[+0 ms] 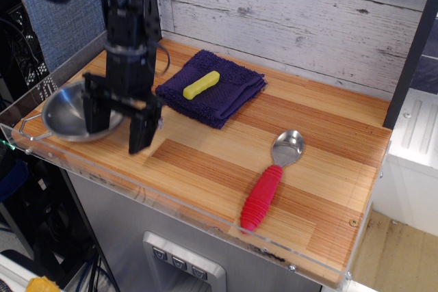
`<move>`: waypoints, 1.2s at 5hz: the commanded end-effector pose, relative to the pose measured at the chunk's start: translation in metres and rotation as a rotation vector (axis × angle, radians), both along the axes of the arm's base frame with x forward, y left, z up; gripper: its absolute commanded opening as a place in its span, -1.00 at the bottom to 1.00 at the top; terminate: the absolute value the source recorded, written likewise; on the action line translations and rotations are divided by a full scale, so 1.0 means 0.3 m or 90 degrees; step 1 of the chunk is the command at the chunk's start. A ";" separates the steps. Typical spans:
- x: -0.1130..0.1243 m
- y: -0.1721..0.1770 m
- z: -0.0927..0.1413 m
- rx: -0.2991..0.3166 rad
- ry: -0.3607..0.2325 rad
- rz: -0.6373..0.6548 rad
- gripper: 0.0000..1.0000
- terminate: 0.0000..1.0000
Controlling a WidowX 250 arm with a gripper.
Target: Move the bowl to the left side of the red spoon.
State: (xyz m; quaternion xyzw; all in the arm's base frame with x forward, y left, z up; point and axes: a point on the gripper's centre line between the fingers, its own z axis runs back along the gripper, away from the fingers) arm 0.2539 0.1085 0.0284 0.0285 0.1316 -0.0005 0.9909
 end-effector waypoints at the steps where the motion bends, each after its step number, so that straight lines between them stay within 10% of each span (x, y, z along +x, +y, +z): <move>1: 0.037 0.016 0.083 0.014 -0.049 -0.005 1.00 -1.00; 4: 0.033 0.060 -0.076 0.030 0.028 0.006 1.00 -1.00; 5: 0.036 0.052 -0.055 0.030 0.013 0.005 -1.00 -1.00; 6: 0.041 0.032 0.009 0.036 -0.011 -0.005 -1.00 -1.00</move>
